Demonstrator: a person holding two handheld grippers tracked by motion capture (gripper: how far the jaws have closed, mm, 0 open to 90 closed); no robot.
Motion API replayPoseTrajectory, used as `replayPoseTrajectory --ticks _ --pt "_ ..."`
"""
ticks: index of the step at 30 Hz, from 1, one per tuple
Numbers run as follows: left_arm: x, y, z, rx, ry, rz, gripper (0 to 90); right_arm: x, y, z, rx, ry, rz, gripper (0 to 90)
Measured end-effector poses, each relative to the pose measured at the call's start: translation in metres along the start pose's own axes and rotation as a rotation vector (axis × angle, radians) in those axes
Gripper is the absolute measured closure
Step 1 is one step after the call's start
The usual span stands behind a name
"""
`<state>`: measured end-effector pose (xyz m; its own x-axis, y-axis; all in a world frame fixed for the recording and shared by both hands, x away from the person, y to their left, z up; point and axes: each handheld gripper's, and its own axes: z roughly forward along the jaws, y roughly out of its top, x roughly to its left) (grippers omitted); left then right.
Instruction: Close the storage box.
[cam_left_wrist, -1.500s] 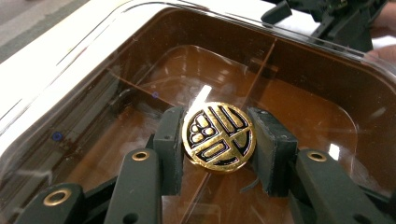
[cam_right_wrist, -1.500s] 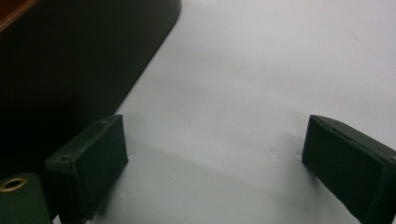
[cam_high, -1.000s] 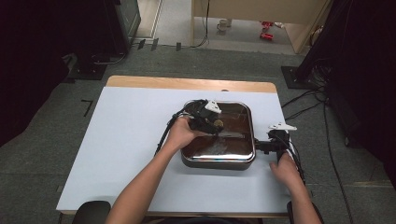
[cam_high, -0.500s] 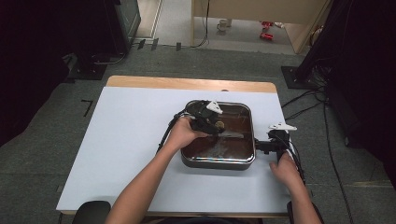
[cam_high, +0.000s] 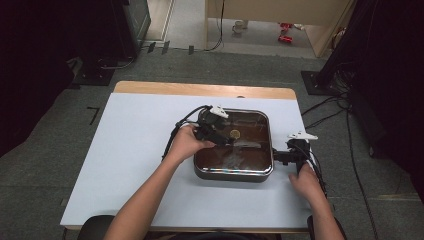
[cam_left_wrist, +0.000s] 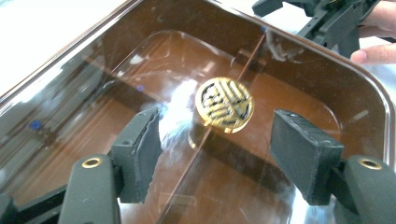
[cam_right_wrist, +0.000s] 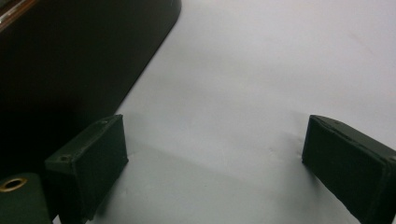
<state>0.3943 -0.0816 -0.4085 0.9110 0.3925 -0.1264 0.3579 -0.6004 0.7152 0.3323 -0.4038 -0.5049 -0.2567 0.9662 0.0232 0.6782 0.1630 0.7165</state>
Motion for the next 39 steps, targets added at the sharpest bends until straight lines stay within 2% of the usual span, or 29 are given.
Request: replayPoseTrajectory --ticks 6,9,17,24,28,30,34,38,39 --pt "-0.001 -0.005 -0.018 -0.024 0.038 -0.011 31.3 0.000 0.000 0.000 -0.001 0.000 0.000 6.0" --pt "0.000 -0.007 -0.021 -0.031 0.037 -0.025 30.9 0.000 0.000 0.000 -0.001 0.000 0.002 6.0" --pt "0.004 -0.018 -0.040 -0.024 0.109 -0.044 29.8 0.000 0.000 0.000 -0.002 0.000 -0.001 6.0" --pt "0.005 -0.034 -0.059 -0.059 0.153 -0.083 29.7 0.000 0.000 0.000 -0.001 0.000 0.000 5.9" --pt "0.003 -0.043 -0.067 -0.073 0.149 -0.100 28.4 0.000 0.000 0.000 0.000 -0.001 0.001 6.0" --pt "0.004 -0.045 -0.069 -0.068 0.154 -0.099 27.7 0.000 0.000 0.000 0.000 -0.001 0.001 6.0" --pt "0.005 -0.054 -0.076 -0.073 0.160 -0.132 26.2 0.000 0.000 0.000 0.000 -0.001 0.000 6.0" --pt "0.005 -0.069 -0.084 -0.068 0.204 -0.141 25.8 0.000 0.000 0.000 -0.001 -0.001 0.001 6.0" --pt "0.005 -0.069 -0.084 -0.068 0.204 -0.141 25.8 0.000 0.000 0.000 -0.001 -0.001 0.001 6.0"
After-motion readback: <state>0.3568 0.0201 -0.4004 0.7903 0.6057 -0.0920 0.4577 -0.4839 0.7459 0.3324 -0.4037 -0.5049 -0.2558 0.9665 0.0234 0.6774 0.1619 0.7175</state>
